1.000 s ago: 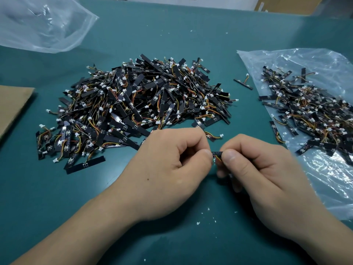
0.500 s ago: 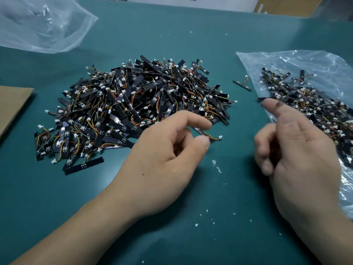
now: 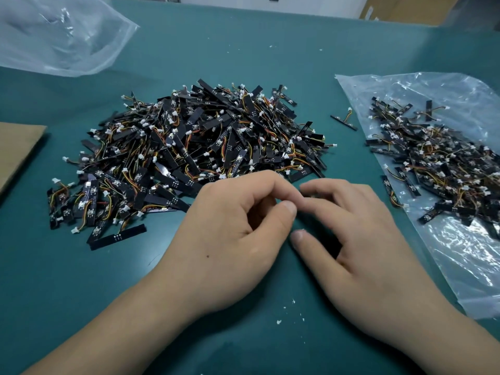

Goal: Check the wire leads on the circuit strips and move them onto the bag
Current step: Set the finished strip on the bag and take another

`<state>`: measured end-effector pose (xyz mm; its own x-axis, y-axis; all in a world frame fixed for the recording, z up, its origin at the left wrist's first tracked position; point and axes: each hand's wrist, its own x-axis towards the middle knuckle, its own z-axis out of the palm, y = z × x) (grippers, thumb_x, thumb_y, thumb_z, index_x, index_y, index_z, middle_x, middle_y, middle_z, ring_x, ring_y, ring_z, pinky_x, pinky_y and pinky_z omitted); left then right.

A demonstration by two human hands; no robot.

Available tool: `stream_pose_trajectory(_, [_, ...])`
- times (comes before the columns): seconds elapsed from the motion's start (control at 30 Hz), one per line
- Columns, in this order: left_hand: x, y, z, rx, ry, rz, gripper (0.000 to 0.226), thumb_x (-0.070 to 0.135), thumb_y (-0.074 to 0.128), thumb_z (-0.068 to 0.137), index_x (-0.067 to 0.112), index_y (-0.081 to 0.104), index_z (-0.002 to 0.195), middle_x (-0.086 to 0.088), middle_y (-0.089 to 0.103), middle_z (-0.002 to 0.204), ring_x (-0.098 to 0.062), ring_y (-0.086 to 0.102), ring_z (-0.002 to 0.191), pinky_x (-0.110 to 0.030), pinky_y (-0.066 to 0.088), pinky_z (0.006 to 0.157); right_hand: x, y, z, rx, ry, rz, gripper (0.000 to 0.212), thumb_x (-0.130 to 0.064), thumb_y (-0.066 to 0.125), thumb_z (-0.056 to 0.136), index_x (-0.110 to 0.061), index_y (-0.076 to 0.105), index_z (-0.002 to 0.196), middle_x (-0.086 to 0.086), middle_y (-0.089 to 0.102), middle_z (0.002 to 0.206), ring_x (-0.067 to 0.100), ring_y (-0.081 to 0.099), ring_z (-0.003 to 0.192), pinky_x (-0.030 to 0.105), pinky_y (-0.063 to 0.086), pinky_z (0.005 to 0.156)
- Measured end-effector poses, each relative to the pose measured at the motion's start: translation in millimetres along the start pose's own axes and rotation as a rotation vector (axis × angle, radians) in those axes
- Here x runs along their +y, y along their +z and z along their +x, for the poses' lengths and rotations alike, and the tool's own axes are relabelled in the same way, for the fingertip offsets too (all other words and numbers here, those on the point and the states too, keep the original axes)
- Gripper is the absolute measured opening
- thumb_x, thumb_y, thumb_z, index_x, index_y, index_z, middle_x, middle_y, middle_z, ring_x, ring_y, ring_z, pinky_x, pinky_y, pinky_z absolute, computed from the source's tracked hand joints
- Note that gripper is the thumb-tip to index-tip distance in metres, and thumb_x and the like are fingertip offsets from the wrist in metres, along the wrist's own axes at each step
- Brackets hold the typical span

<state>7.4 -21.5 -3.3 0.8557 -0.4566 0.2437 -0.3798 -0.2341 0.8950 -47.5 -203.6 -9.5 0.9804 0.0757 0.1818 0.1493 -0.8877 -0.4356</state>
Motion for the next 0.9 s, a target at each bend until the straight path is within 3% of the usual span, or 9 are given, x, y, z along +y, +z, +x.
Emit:
stream_pose_trajectory(0.13, [-0.5,-0.1,-0.4,0.026,-0.013,0.014,0.013,0.024,0.059,0.092,0.029,0.071,0.09,0.007,0.055,0.06,-0.005,0.048,0.051,-0.018,0.039,0.051,2.8,1.4,-0.8,0.052,-0.014,0.042,0.032,-0.036,0.054,0.097,-0.027,0.07,0.124,-0.019,0.059,0.124,0.011,0.052,0.117,0.038,0.043,0.102])
stream_pose_trajectory(0.27, [0.0,-1.5,0.2,0.093,-0.029,0.058,0.013,0.025,0.059,0.091,0.031,0.07,0.089,0.013,0.062,0.069,-0.01,0.055,0.055,-0.015,0.041,0.053,4.4,2.6,-1.0,0.156,0.002,0.127,0.022,-0.024,0.066,0.09,-0.026,0.076,0.11,-0.022,0.066,0.113,0.005,0.059,0.109,0.015,0.04,0.099])
stream_pose_trajectory(0.4, [-0.5,-1.0,1.3,0.093,-0.06,0.114,0.017,0.025,0.063,0.089,0.034,0.07,0.102,0.021,0.062,0.087,-0.013,0.057,0.058,-0.009,0.039,0.057,5.4,-0.2,-1.5,0.268,0.074,0.282,0.021,-0.013,0.082,0.087,-0.033,0.076,0.09,-0.023,0.071,0.096,0.004,0.067,0.093,0.006,0.043,0.08])
stream_pose_trajectory(0.53, [-0.2,0.4,1.2,0.031,-0.067,0.096,0.02,0.035,0.062,0.088,0.037,0.067,0.107,0.025,0.067,0.097,-0.015,0.055,0.053,-0.014,0.043,0.053,5.0,-0.3,-3.6,0.315,0.138,0.4,0.024,-0.014,0.082,0.086,-0.036,0.072,0.086,-0.013,0.069,0.077,0.011,0.058,0.059,0.009,0.042,0.055])
stream_pose_trajectory(0.6, [-1.9,0.1,2.2,0.048,-0.075,0.051,0.018,0.04,0.062,0.089,0.037,0.067,0.106,0.022,0.07,0.098,-0.016,0.058,0.055,-0.021,0.048,0.055,2.6,-1.5,-3.1,0.286,0.096,0.409,0.026,-0.011,0.082,0.085,-0.034,0.071,0.085,-0.011,0.07,0.08,0.013,0.058,0.06,0.012,0.043,0.055])
stream_pose_trajectory(0.7, [-6.6,-0.7,4.5,0.097,-0.105,-0.031,0.015,0.038,0.066,0.089,0.035,0.067,0.104,0.014,0.073,0.094,-0.018,0.063,0.061,-0.029,0.054,0.06,-1.1,-4.0,-0.9,0.22,-0.025,0.366,0.026,-0.006,0.078,0.082,-0.031,0.07,0.084,-0.012,0.071,0.09,0.01,0.066,0.077,0.016,0.048,0.068])
stream_pose_trajectory(0.8, [-9.5,-1.9,5.9,0.112,-0.101,-0.014,0.011,0.026,0.073,0.089,0.032,0.069,0.096,0.013,0.073,0.088,-0.015,0.061,0.059,-0.024,0.049,0.059,-1.2,-4.3,0.6,0.194,-0.101,0.333,0.027,0.001,0.073,0.076,-0.026,0.07,0.08,-0.013,0.07,0.091,0.012,0.07,0.089,0.021,0.05,0.077])
stream_pose_trajectory(0.9, [-8.4,-1.6,5.2,0.103,-0.098,0.025,0.007,0.027,0.074,0.089,0.032,0.07,0.093,0.016,0.072,0.084,-0.014,0.06,0.056,-0.019,0.047,0.056,0.8,-3.7,0.7,0.249,-0.066,0.331,0.032,0.006,0.074,0.077,-0.025,0.069,0.078,-0.013,0.07,0.091,0.012,0.069,0.089,0.018,0.048,0.075])
